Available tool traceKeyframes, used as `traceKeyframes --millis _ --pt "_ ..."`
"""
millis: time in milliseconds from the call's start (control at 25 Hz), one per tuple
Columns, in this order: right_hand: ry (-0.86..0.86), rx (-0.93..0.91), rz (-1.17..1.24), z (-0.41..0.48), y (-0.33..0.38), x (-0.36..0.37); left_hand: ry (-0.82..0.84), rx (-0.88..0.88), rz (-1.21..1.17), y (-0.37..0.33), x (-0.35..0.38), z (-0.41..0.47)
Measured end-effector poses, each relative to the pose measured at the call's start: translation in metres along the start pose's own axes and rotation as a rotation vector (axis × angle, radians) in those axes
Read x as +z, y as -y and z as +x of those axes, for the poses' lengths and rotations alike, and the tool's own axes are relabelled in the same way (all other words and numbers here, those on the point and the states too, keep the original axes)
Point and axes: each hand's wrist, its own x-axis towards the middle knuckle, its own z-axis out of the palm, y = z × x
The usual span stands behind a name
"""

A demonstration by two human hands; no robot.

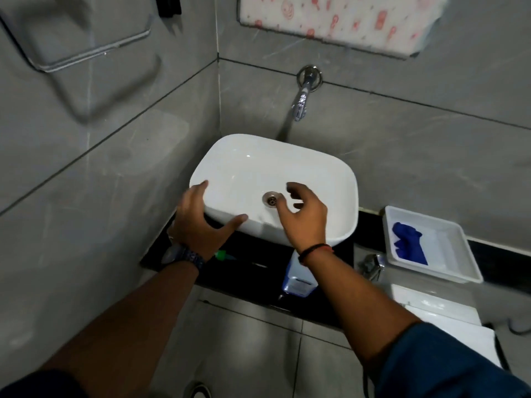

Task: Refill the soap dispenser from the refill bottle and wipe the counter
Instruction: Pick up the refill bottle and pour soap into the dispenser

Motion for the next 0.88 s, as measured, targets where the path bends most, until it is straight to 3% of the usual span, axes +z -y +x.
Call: traceKeyframes --millis 160,360,520,680,880 --pt "-0.014 0.132 0.034 -0.013 -0.044 -0.075 0.173 0.068 -0.095 -0.062 0.038 -0.024" --pt "0.325 0.261 0.005 -0.053 -0.105 -0.110 0.427 -0.045 -0.136 -0.096 0.074 -0.050" --pt "0.449 0.301 -0.040 -0.070 -0.133 -0.092 0.594 0.044 -0.118 -0.097 0.093 -0.067" --pt "0.464 0.313 -0.015 -0.081 -0.144 -0.070 0.589 0.121 -0.079 -0.092 0.101 -0.078" --pt "0.432 0.338 -0.002 -0.082 -0.152 -0.060 0.499 0.052 -0.074 -0.089 0.102 -0.083"
